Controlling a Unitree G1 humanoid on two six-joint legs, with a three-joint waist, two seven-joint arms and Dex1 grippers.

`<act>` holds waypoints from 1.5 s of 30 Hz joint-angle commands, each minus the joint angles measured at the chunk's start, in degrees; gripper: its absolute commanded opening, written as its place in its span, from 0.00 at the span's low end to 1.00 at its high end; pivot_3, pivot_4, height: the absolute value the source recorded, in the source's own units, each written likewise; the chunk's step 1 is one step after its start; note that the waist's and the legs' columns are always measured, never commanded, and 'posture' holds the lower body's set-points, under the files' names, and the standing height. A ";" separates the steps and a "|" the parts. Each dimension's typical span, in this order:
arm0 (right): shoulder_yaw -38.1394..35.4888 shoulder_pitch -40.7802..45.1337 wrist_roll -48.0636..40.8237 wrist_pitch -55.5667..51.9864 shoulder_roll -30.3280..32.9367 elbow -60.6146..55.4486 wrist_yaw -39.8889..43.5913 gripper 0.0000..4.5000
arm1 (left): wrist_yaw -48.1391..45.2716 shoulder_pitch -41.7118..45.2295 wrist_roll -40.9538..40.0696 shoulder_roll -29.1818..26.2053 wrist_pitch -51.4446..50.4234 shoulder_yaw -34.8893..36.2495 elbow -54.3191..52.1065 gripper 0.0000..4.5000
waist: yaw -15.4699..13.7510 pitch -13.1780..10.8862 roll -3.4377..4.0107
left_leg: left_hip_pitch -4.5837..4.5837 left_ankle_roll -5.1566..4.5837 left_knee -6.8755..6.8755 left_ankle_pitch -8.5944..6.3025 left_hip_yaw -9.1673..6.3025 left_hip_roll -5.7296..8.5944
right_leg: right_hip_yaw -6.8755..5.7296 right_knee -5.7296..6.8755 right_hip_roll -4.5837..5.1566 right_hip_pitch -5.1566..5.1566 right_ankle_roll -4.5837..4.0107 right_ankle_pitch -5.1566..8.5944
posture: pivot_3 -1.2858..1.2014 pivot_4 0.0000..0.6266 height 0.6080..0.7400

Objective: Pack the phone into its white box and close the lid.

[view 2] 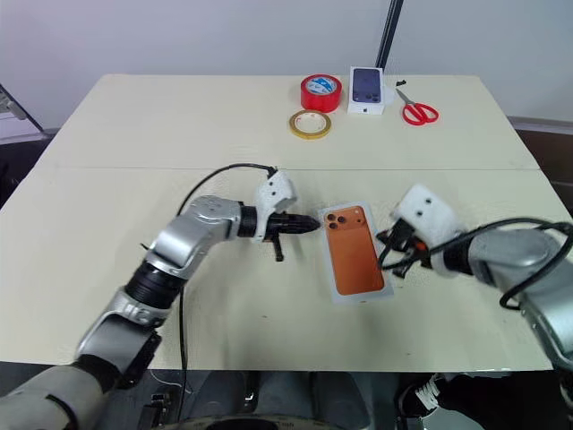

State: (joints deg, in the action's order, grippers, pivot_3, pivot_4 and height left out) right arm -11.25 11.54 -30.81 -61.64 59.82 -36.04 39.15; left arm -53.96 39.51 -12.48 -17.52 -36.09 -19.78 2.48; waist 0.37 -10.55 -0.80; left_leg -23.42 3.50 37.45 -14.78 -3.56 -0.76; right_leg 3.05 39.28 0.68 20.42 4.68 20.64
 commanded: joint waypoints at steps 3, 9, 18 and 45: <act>5.52 1.55 5.34 1.57 2.00 4.61 -1.78 0.01 | -2.37 -0.73 2.15 -0.88 1.49 -5.16 -1.22 0.00 | -0.38 0.00 0.00 | -0.04 0.00 0.01 0.00 0.01 0.06 | 0.00 -0.04 0.04 0.00 0.00 0.00 | 0.52 0.24 1.00; 11.51 2.87 8.96 3.76 0.91 6.84 -1.63 0.01 | -2.20 0.16 4.60 3.11 2.85 -9.80 2.10 0.00 | -0.70 0.00 0.00 | -0.04 -0.01 0.05 -0.01 0.04 0.07 | 0.01 -0.01 0.03 0.03 0.00 0.00 | 0.52 0.24 1.00; 11.73 3.01 8.56 3.02 -0.15 5.77 -1.05 0.01 | -0.13 -0.13 4.54 7.28 4.31 -8.33 3.39 0.00 | -0.81 0.00 0.01 | -0.04 -0.01 0.04 -0.01 0.03 0.04 | 0.01 0.02 0.01 0.04 0.00 0.00 | 0.52 0.24 1.00; 10.13 -1.00 10.62 4.11 -0.38 7.74 -0.32 0.01 | 0.73 -1.13 2.62 9.51 1.54 -6.34 2.67 0.00 | -0.98 0.00 0.01 | -0.05 -0.01 0.06 -0.01 0.03 0.04 | 0.01 0.02 0.01 0.04 0.00 0.00 | 0.52 0.24 1.00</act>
State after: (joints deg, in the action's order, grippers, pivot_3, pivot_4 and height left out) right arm 0.58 10.48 -20.30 -58.50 59.65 -27.30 38.48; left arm -53.24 38.38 -9.46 -9.29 -35.39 -25.29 6.71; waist -0.61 -10.55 -0.79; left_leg -23.47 3.49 37.50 -14.78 -3.53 -0.72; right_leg 3.05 39.30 0.70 20.46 4.68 20.64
